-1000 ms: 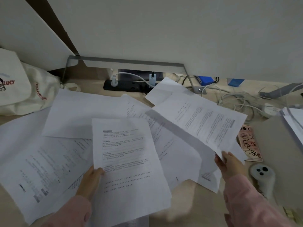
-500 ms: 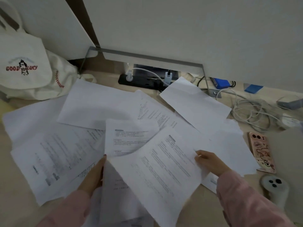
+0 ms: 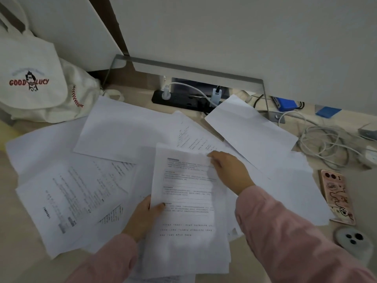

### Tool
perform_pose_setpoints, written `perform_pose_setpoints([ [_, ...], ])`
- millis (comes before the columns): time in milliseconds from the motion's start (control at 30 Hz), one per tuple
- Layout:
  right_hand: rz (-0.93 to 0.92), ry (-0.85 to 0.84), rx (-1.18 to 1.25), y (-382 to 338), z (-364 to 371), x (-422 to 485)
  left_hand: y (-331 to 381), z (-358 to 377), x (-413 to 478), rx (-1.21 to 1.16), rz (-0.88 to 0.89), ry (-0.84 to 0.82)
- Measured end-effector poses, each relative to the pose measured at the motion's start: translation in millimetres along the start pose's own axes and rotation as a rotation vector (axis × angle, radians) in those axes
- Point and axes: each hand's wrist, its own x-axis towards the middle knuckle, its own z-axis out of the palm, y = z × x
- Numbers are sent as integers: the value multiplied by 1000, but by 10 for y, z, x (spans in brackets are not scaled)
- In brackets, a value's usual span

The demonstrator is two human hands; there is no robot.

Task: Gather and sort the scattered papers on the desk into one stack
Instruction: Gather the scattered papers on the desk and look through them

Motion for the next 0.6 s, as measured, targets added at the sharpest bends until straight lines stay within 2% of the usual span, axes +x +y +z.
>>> perform_pose_setpoints([
  [67, 21, 55, 27, 7, 0, 70, 1, 30, 37, -12, 13, 22],
  [167, 181, 129, -31, 217, -97, 152, 32, 42, 111, -27, 53, 50],
  [367, 412, -78, -291, 864, -181, 187, 120, 35, 346, -123, 41, 93],
  [500, 455, -144, -324, 1056, -94, 198, 200, 80, 484, -184, -5, 101],
  [600, 428, -113, -440, 1116, 0, 217, 207, 110, 556, -173, -43, 100],
])
